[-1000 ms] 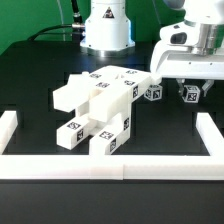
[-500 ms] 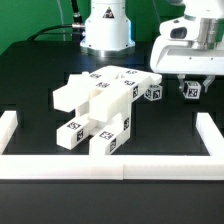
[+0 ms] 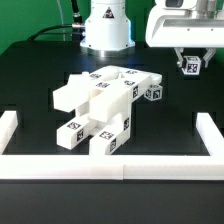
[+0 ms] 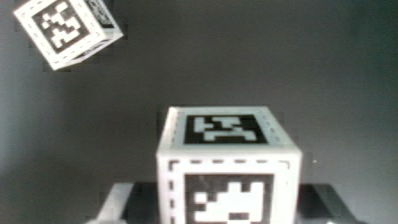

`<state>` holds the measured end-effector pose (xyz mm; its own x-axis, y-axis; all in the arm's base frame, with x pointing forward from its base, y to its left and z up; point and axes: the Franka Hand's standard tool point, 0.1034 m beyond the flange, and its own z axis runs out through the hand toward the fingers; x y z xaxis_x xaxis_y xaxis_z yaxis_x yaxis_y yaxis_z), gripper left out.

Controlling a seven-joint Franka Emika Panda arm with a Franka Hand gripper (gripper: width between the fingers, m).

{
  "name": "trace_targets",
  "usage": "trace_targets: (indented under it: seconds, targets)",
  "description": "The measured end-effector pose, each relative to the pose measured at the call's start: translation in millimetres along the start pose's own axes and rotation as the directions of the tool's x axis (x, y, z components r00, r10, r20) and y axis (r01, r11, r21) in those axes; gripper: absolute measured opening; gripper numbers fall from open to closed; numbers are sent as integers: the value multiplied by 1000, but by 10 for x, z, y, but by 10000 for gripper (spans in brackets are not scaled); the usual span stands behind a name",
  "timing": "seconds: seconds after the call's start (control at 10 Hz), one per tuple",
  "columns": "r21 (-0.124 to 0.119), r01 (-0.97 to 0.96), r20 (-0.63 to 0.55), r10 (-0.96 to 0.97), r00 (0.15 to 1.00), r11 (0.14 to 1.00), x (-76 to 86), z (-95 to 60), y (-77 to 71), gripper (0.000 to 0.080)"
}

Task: Assemble chair

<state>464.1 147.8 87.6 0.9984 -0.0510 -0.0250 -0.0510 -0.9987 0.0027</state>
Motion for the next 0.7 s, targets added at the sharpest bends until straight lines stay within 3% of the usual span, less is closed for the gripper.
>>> trace_targets:
  seconds: [0.3,0.5,0.7]
  targets:
    - [-1,20,4,-20,1000,1000,6,-11,20,289]
    - [16,101,15,-101,995,995,270,-363,253,289]
    - [16,113,56,-114,992,993,603,-530,478,289]
